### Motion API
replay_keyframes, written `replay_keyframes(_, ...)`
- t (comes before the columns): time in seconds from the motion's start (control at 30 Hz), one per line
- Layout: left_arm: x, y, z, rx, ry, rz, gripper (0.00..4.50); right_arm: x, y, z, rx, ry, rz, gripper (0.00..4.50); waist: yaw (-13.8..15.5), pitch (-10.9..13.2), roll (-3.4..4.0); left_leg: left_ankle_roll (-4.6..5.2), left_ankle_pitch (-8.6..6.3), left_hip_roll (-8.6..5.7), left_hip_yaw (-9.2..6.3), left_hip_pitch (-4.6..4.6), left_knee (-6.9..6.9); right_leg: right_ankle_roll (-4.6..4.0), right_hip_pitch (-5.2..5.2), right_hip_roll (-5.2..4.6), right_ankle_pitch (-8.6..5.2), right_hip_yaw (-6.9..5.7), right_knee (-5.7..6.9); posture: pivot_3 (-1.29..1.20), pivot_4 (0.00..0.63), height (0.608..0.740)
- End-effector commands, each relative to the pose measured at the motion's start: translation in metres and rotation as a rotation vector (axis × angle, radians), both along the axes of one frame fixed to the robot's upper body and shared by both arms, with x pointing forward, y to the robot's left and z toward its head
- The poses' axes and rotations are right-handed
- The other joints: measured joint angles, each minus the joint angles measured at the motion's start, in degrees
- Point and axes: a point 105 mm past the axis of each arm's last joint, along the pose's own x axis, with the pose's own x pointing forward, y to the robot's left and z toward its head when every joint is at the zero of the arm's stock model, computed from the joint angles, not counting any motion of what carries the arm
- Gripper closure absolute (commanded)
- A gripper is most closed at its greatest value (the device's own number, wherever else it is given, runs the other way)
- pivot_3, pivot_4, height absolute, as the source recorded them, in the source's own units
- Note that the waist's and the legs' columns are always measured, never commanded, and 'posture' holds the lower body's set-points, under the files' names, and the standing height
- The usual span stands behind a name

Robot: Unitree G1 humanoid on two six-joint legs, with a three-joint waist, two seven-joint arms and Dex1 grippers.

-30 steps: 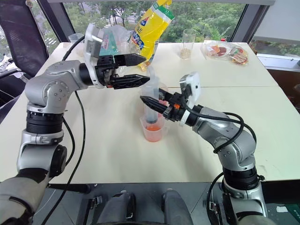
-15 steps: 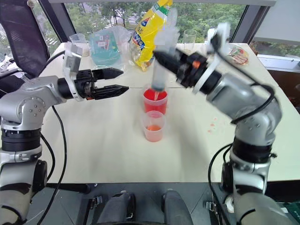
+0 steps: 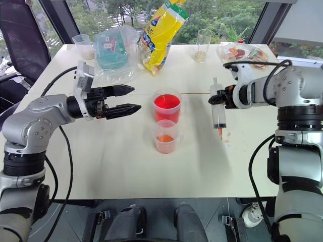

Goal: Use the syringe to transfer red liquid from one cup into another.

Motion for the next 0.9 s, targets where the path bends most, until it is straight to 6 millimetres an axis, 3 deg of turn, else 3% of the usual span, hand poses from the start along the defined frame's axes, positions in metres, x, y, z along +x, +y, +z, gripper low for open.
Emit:
replay_keyframes(0.03, -0.008, 0.0, 0.009, -0.011, -0.056, 0.003, 0.06, 0.008, -0.01, -0.012, -0.043, 0.005, -0.031, 3.11, 0.0, 0.0, -0.01, 0.0, 0.0, 0.0, 0.0, 0.0, 0.01, 0.0, 0.01, 0.0, 0.0, 0.0, 0.0, 0.0, 0.15, 0.74)
replay_keyframes(0.17, -0.01, 0.0, 0.007, -0.006, -0.055, 0.013, 0.06, 0.012, -0.016, -0.037, -0.071, 0.054, -0.039, 3.11, 0.0, 0.0, 0.0, 0.0, 0.0, -0.01, 0.0, 0.0, 0.04, 0.01, 0.01, 0.0, 0.0, -0.01, 0.0, 0.0, 0.15, 0.74)
replay_keyframes(0.37, -0.015, 0.0, 0.003, 0.001, -0.043, 0.019, 0.0, 0.017, -0.016, -0.044, -0.063, 0.071, -0.028, 0.13, 0.0, 0.0, 0.0, -0.01, 0.0, 0.0, -0.02, 0.01, 0.05, 0.01, 0.02, 0.01, 0.0, -0.03, 0.02, 0.0, 0.15, 0.74)
replay_keyframes(0.57, -0.02, 0.003, 0.003, 0.014, -0.033, 0.028, 0.0, 0.013, -0.013, -0.013, -0.074, -0.049, 0.048, 0.05, 0.0, 0.0, 0.02, -0.01, 0.0, 0.0, -0.02, 0.01, 0.06, 0.01, 0.02, 0.01, 0.0, -0.03, 0.05, 0.0, 0.15, 0.74)
replay_keyframes(0.7, -0.024, 0.01, 0.003, 0.034, -0.017, 0.043, 0.0, -0.013, -0.004, 0.017, -0.144, -0.212, 0.242, 0.05, 0.4, 0.0, 0.03, 0.0, -0.01, 0.0, -0.05, -0.01, 0.02, 0.01, -0.01, 0.0, 0.0, -0.05, 0.03, 0.0, 0.15, 0.74)
replay_keyframes(0.9, -0.029, 0.019, 0.0, 0.057, 0.021, 0.058, 0.0, -0.061, 0.015, 0.052, -0.113, -0.392, 0.488, 0.05, 0.5, 0.0, 0.03, 0.01, -0.01, -0.01, -0.16, -0.01, 0.09, 0.01, 0.11, -0.01, 0.0, -0.12, -0.04, 0.0, 0.15, 0.74)
